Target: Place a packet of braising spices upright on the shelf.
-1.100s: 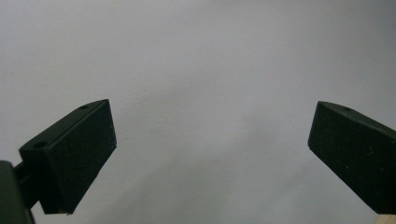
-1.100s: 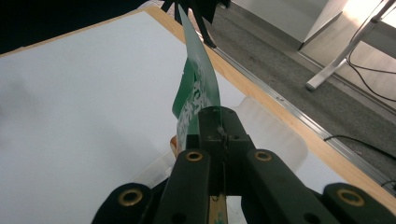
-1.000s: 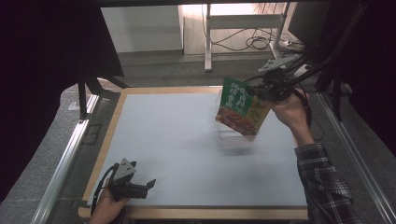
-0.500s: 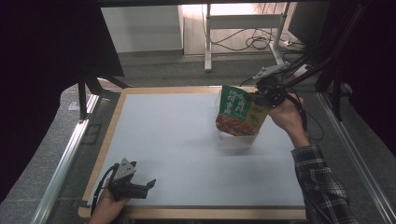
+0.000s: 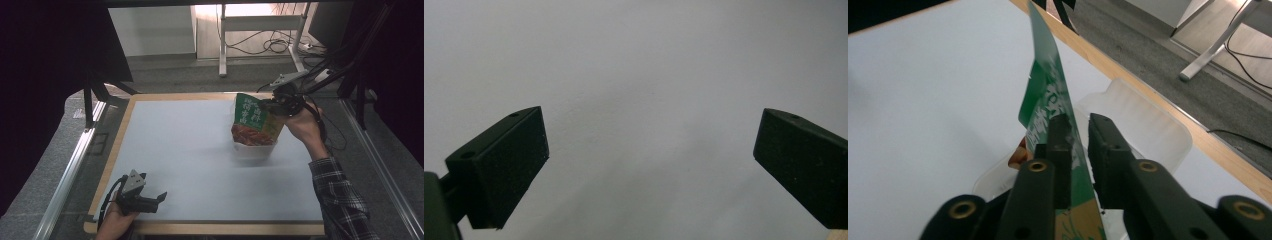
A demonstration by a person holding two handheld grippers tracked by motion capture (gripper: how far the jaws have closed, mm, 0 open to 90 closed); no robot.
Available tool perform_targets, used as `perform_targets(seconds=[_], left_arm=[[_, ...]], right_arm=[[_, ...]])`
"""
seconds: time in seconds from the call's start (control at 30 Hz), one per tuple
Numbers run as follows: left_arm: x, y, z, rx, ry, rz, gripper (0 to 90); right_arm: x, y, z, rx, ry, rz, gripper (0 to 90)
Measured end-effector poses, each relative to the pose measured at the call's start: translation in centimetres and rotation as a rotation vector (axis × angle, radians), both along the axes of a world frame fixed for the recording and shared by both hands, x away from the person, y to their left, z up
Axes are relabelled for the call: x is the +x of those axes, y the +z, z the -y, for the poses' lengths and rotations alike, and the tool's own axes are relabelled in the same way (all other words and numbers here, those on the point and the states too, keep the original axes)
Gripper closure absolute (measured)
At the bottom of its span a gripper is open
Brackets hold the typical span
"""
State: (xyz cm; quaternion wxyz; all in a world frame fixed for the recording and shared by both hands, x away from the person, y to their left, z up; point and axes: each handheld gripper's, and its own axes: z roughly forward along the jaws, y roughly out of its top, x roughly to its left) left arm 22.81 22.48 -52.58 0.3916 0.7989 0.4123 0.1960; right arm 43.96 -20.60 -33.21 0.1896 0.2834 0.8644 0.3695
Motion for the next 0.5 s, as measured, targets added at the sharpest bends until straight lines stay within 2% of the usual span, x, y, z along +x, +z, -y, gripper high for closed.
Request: perform_targets(seconds=[0.07,0.13,0.27,0.33,0.47,0.5], left_arm=[[0.00,0.00,0.01,0.001,0.000,0.000,1.2],[0.00,0.00,0.02,0.002,-0.001,0.000,1.2],[0.00,0.00,0.01,0.002,-0.001,0.000,1.2],[0.00,0.00,0.01,0.001,-0.001,0.000,1.3],[0.01,0.00,0.01,0.001,-0.001,0.000,1.3],[0.01,0.00,0.01,0.001,-0.001,0.000,1.3]], right_arm=[[0.02,-0.01,-0.03,0.003,0.002,0.005,73.1],[0.03,0.06,-0.09,0.009,-0.005,0.023,62.4],[0.16,0.27,0.09,0.031,-0.016,0.018,54.6],[0.29,0.37,0.24,0.051,-0.019,-0.001,49.2],[0.27,0.56,0.68,0.083,-0.038,0.008,39.4],[0.27,0.56,0.68,0.083,-0.038,0.008,39.4]])
